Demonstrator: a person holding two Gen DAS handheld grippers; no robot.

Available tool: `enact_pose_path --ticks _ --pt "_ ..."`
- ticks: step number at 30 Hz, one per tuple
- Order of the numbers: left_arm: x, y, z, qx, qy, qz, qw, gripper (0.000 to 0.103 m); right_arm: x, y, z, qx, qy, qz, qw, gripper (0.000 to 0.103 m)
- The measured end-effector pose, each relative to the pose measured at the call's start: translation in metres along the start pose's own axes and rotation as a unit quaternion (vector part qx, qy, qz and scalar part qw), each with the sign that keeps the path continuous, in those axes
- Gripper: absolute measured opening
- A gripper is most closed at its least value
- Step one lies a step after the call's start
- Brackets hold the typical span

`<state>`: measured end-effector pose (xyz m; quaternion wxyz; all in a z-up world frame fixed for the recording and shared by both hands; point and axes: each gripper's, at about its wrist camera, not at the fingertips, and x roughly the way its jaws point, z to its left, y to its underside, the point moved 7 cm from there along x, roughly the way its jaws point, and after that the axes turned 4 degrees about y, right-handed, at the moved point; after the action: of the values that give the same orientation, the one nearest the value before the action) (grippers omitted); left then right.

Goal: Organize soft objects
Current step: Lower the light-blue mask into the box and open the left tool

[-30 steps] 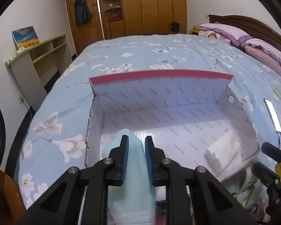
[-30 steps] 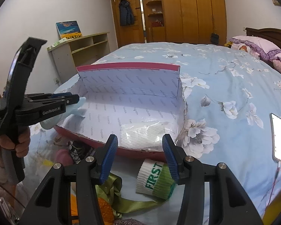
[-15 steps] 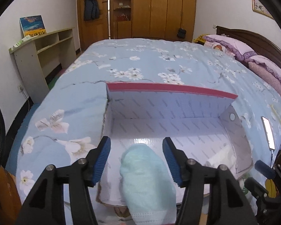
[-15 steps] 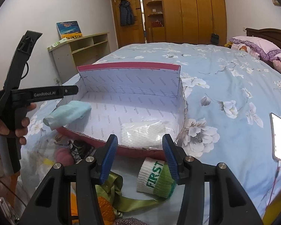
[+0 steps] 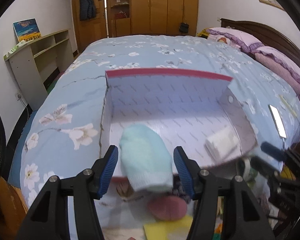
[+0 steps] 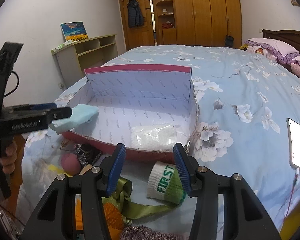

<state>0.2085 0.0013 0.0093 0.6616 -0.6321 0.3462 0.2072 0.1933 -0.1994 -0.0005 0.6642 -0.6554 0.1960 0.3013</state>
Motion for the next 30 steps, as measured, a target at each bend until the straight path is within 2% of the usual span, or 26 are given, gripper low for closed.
enact_pose_path --ticks 7,17,23,30 --pt "0.002 0.02 0.002 0.008 -0.036 0.005 0.9993 0.061 -0.003 0.008 -0.001 0.001 0.0 0.002 1.0 0.051" --pt "0.025 0.013 0.029 0.0 -0.088 0.003 0.9961 0.061 -0.003 0.009 -0.001 0.002 0.0 0.005 1.0 0.051" --pt "0.038 0.014 0.037 -0.024 -0.057 0.01 0.998 0.061 -0.004 0.009 -0.001 -0.001 0.003 0.005 1.0 0.051" --pt "0.013 0.018 0.028 -0.022 -0.038 -0.005 0.999 0.061 -0.01 0.011 -0.001 -0.001 0.005 0.003 1.0 0.051"
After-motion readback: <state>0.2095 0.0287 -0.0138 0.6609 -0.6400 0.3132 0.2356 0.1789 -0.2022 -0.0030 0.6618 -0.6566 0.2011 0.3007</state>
